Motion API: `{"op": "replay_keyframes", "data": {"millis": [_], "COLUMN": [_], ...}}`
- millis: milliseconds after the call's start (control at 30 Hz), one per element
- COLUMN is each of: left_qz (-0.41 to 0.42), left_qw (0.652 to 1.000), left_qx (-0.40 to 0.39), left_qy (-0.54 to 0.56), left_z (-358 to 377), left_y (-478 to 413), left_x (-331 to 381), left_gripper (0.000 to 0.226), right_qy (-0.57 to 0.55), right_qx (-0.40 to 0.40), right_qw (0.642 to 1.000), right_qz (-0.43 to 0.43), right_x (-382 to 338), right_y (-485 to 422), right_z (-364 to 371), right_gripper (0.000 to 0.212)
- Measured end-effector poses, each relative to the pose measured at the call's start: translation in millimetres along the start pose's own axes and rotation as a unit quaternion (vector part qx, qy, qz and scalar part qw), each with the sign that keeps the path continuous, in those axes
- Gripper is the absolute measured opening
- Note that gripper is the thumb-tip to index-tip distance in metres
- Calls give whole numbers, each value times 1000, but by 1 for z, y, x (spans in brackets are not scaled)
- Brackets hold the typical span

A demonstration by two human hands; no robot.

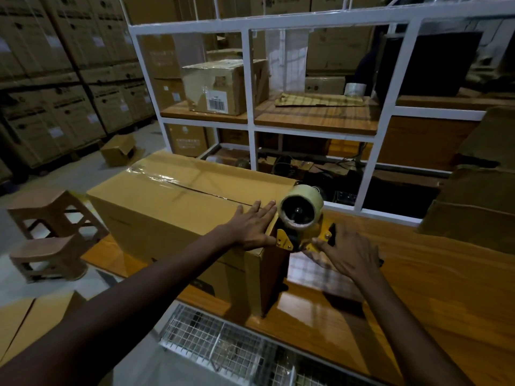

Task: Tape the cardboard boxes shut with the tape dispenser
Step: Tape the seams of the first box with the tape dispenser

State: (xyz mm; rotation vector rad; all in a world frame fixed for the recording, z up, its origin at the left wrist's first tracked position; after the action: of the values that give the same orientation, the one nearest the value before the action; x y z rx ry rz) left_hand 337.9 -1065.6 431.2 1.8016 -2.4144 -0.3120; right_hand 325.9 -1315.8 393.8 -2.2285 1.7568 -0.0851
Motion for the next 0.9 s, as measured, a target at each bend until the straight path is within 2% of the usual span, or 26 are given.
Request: {"op": "replay_keyframes", "data": {"millis": [67, 133, 200, 400, 533, 633, 800, 900], "left_qz": [3, 4, -4, -7, -6, -17, -30, -31], "left_qw": [1000, 1000, 1000, 1000, 1000, 1000, 998, 998], "left_qx": [-1, 9, 14, 17, 17, 11, 18, 14], "left_qy": [4, 0, -1, 9, 5, 6, 44, 54], "left_z": [2, 6, 5, 5, 4, 3, -1, -3], "left_y": [-1, -4, -8, -9, -9, -8, -8, -8], "left_x": [0, -3, -7, -10, -9, -7, 13, 29], "left_gripper": [102, 101, 101, 99, 94, 97, 83, 77], "right_qy": [-57, -114, -111, -108, -95, -107, -125, -138], "right_qx": [-41, -20, 20, -5, -15, 28, 77, 107], "right_qw": [997, 993, 994, 994, 994, 988, 971, 963], "right_qz": [19, 29, 12, 16, 51, 104, 189, 207], "right_x": [2, 1, 1, 7, 20, 34, 51, 46], "right_y": [12, 25, 27, 31, 47, 54, 41, 26], "right_z": [19, 33, 37, 39, 39, 28, -14, -38], "right_gripper": [75, 80, 86, 95, 72, 75, 64, 63]}}
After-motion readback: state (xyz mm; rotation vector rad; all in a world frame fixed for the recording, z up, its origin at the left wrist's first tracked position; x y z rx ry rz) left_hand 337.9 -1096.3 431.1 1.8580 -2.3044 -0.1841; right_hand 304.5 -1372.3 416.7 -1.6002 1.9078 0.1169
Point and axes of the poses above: each hand's wrist, its own y-axis away from the middle knuckle, its own z-axis out of the palm, x = y × z, the point moved 3 cm from there along -y, towards the middle knuckle, and after that the axes turned 7 degrees about -z, right-handed, at the moved point
